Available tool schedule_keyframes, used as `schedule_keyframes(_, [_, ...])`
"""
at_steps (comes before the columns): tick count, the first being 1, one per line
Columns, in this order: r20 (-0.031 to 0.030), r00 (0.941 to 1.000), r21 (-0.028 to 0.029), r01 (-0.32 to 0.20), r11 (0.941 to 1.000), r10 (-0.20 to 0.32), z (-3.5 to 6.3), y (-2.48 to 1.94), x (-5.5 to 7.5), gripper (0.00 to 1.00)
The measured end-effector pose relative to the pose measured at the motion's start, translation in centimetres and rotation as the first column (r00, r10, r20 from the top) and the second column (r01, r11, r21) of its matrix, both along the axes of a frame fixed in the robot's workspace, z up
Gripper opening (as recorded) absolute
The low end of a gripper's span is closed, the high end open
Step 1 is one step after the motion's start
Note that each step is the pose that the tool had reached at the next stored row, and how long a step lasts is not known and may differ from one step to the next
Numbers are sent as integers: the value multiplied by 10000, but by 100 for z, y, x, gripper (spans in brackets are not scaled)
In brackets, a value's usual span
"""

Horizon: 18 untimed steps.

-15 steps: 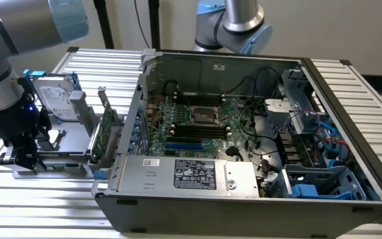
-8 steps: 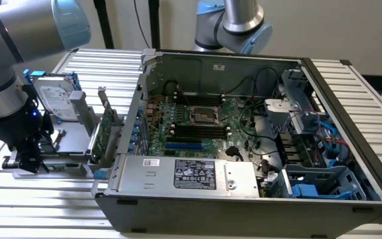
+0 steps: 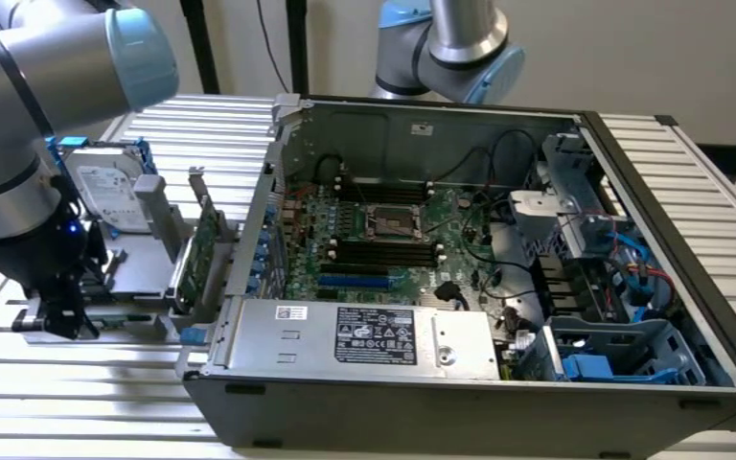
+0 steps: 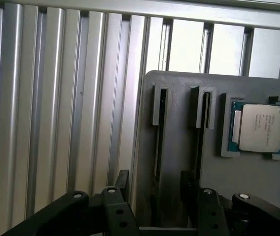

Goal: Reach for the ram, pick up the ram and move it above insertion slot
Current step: 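Pick up the ram and move it above insertion slot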

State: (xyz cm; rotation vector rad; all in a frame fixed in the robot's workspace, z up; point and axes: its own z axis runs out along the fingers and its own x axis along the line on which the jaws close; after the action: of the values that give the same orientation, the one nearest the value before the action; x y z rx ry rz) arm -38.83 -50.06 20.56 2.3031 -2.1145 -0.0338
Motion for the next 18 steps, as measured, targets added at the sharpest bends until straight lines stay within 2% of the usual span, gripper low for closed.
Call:
schedule_keyframes(4, [0, 10000, -1, -1, 10000, 1, -20, 0, 1, 54])
schedule_keyframes(5, [-1, 10000, 0, -1, 10000, 1, -25, 0, 1, 52])
schedule_keyframes(7, [-1, 10000, -1, -1, 10000, 1, -35, 1, 2, 39])
schedule_keyframes(8, [-2, 10000, -1, -1, 10000, 1, -38, 1, 2, 39])
schedule_keyframes(9, [-2, 10000, -2, -1, 10000, 1, -41, 1, 3, 33])
schedule_keyframes(11, [0, 10000, -1, 0, 10000, 0, -46, 2, 4, 33])
schedule_keyframes(12, [0, 10000, 0, -1, 10000, 1, -47, 2, 5, 27])
schedule_keyframes(15, [-1, 10000, -1, 0, 10000, 0, -49, 2, 6, 25])
schedule_keyframes(16, [-1, 10000, 2, 0, 10000, 0, -49, 3, 6, 18])
schedule_keyframes(18, [-1, 10000, -1, 0, 10000, 0, -49, 2, 6, 18])
